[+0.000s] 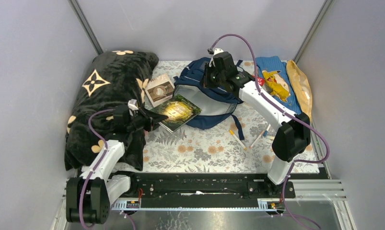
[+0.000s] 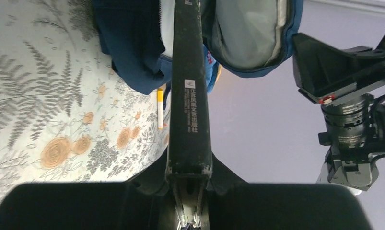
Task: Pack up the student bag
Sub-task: Place the book in the student bag.
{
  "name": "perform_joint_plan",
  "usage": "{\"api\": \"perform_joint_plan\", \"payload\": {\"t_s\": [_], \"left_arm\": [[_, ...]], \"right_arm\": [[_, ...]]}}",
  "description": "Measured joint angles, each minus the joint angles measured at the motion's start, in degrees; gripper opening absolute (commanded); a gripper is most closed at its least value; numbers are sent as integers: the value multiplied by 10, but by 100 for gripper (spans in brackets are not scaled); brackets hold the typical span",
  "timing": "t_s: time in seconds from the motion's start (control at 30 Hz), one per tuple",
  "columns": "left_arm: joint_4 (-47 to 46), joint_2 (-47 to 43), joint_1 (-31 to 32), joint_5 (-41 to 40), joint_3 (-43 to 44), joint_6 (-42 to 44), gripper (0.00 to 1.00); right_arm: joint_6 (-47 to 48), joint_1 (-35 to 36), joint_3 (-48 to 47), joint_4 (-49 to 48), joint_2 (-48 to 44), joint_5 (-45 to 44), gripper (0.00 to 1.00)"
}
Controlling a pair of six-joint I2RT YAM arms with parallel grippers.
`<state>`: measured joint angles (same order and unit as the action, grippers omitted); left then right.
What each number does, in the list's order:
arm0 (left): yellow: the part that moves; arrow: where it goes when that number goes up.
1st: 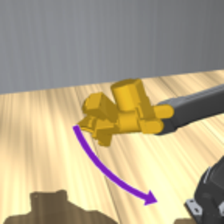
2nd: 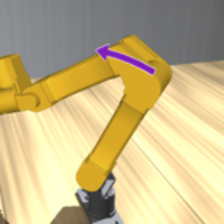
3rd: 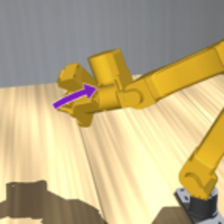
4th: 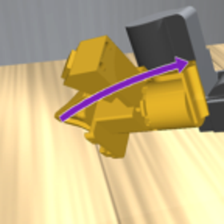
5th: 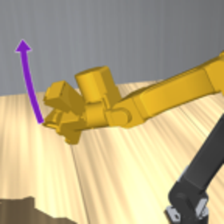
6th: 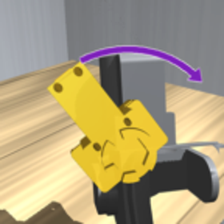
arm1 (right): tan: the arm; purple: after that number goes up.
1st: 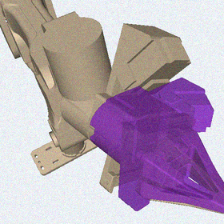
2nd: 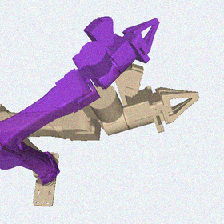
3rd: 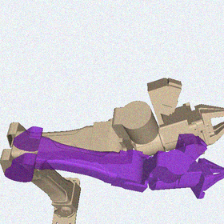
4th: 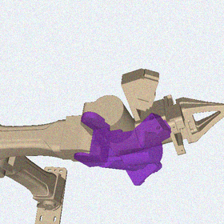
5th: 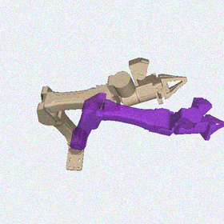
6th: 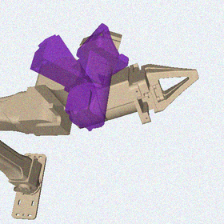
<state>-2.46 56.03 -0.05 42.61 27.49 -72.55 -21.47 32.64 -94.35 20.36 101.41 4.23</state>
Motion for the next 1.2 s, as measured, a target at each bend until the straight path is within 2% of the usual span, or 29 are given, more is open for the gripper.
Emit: {"api": "perform_joint_plan", "payload": {"t_s": [0.23, 0.37, 0.5, 0.83, 1.2], "left_arm": [[-122, 78, 111, -50, 7, -64, 0], [-209, 116, 158, -112, 7, -83, 0], [-302, 178, 180, -158, 14, -92, 0], [-495, 392, 210, -205, 72, -141, 0], [-513, 533, 251, -278, 191, -138, 0]], "right_arm": [[-4, -1, -5, -4, 0, 19, 0], [-9, -1, -5, -5, 0, 30, 0], [-14, -1, -4, -10, 0, 39, 0], [-10, -2, -4, -25, 0, 76, 0], [-3, -4, 9, -22, -12, 116, 0]]}}
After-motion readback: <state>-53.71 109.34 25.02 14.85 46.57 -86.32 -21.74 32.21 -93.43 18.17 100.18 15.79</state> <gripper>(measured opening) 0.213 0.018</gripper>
